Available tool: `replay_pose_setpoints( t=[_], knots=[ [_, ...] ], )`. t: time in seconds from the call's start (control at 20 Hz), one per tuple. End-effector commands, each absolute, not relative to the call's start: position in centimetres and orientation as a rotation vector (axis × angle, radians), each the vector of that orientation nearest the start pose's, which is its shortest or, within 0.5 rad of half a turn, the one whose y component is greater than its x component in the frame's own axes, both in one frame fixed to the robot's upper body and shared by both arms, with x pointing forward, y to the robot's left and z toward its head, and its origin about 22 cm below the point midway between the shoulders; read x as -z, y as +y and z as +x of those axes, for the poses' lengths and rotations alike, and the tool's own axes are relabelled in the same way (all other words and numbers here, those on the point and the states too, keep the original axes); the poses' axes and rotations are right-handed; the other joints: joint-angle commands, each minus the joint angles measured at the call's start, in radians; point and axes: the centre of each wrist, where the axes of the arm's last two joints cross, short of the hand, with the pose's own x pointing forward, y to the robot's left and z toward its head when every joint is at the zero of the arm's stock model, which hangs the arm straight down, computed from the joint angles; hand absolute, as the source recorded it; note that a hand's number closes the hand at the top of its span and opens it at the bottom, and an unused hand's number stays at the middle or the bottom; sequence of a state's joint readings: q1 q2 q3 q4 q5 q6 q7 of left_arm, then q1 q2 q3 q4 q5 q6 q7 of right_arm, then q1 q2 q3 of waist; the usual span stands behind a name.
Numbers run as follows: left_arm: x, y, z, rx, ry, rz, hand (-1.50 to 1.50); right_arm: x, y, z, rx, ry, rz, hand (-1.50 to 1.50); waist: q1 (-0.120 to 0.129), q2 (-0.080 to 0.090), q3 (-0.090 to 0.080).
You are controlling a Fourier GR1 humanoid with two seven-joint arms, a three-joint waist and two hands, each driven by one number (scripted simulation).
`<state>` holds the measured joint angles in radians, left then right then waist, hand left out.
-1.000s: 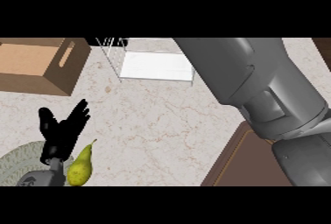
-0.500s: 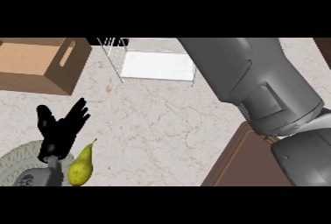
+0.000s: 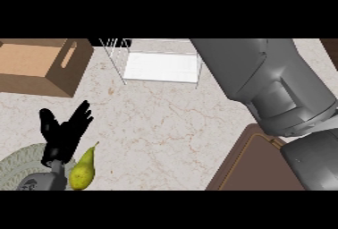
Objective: Pick the cupcake from the tray and place it in the tiered shelf
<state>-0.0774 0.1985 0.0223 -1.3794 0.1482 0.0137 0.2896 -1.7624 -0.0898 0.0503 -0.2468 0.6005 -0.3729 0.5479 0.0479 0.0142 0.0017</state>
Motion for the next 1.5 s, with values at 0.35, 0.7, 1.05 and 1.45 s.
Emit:
replay_pose_setpoints(
  t=[0.35, 0.7, 1.05, 1.45],
  knots=[
    [2.4, 28.4, 25.4, -0.016, -1.127, 0.071, 0.0, -35.0, -1.6, 44.1, -0.116, -1.712, -0.625, -1.5, -0.003, 0.001, -0.003],
    [2.8, 27.2, 26.4, -0.012, -1.134, 0.064, 0.0, -36.1, -4.3, 44.7, 0.176, -1.76, -0.57, -1.5, -0.017, 0.003, -0.004],
    [2.1, 29.9, 25.1, -0.03, -1.114, 0.092, 0.0, -39.8, -10.1, 45.1, 0.386, -1.724, -0.731, -1.5, -0.037, -0.014, -0.003],
    [2.9, 29.2, 24.1, -0.063, -1.107, 0.083, 0.0, -38.2, -18.0, 45.5, 0.529, -1.681, -0.676, -1.5, -0.063, -0.022, -0.001]
  ],
)
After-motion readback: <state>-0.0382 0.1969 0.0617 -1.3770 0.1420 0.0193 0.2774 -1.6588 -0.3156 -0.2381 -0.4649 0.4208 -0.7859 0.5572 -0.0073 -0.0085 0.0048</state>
